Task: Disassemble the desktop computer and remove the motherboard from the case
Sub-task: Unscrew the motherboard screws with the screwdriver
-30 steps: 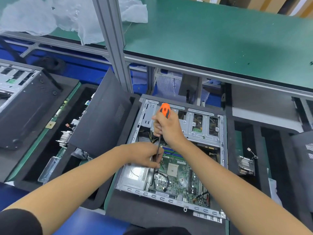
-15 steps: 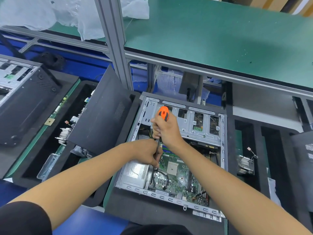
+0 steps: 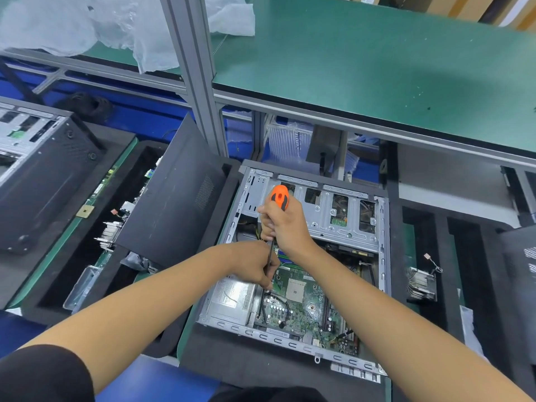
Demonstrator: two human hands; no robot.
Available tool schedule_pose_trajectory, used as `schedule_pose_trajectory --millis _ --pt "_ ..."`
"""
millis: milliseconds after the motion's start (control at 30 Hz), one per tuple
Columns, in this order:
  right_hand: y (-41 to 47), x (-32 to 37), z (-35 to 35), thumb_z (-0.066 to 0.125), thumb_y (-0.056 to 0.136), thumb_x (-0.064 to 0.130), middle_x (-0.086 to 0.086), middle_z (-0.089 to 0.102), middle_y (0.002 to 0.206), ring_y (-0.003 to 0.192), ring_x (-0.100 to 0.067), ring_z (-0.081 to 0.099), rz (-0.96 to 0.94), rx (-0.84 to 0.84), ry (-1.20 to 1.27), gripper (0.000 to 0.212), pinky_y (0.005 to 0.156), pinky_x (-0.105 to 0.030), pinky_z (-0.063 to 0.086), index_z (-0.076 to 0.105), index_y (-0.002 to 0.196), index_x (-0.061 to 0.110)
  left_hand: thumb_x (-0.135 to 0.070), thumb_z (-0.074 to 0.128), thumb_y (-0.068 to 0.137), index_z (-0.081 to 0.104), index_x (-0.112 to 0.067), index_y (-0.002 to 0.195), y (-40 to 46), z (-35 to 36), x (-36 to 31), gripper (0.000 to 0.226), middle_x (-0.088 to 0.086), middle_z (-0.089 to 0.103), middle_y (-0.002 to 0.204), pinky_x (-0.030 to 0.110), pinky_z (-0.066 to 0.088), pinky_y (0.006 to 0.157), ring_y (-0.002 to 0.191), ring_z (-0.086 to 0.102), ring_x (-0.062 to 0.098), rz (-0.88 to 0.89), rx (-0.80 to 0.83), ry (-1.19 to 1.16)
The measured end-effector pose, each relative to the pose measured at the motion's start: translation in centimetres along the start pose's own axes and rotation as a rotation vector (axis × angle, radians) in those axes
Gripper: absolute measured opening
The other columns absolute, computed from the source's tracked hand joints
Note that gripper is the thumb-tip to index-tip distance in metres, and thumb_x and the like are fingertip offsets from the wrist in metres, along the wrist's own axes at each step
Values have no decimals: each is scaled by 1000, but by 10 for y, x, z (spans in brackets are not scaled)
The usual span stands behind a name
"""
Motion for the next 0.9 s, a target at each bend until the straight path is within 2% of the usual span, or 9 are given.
schedule_pose_trajectory --millis 233,400,567,700,833,900 --pt "2 -3 1 55 92 -2 0 28 47 40 -16 23 12 -5 -12 47 43 -25 26 43 56 25 -36 79 82 64 -22 72 1 1 2 23 -16 65 67 18 39 62 61 56 -6 3 15 -19" --pt "3 -4 4 59 86 4 0 27 48 42 -16 22 8 5 -11 41 43 -25 26 39 57 27 -37 79 82 65 -23 73 1 2 3 22 -19 64 65 18 38 61 60 55 -7 -2 26 -9" --pt "3 -4 2 54 92 1 2 28 47 40 -16 24 -14 16 -25 51 44 -25 27 49 53 34 -36 80 81 63 -24 71 2 2 3 23 -14 67 68 19 40 62 60 57 -6 2 30 -10" --pt "3 -4 2 59 86 7 1 28 48 40 -15 24 -29 22 -19 35 43 -24 28 40 62 23 -37 79 81 63 -24 71 4 3 5 23 -17 65 65 19 40 62 60 56 -8 -1 28 7" --pt "2 -3 3 59 83 8 -1 27 48 40 -16 23 -13 50 -24 26 44 -25 29 37 68 7 -38 79 81 62 -24 71 3 3 4 24 -14 66 68 19 39 61 61 56 -7 4 26 24" --pt "0 -2 6 60 78 13 -4 27 49 40 -15 25 -16 121 -19 28 45 -25 30 38 69 -2 -39 78 81 60 -25 71 2 3 2 25 -13 66 70 20 37 60 63 56 -8 16 22 62"
Point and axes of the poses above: each hand's wrist, its own y-axis towards the middle knuckle, its own z-axis out of the palm, x = y × z, the point moved 6 cm from there along y, towards the middle knuckle
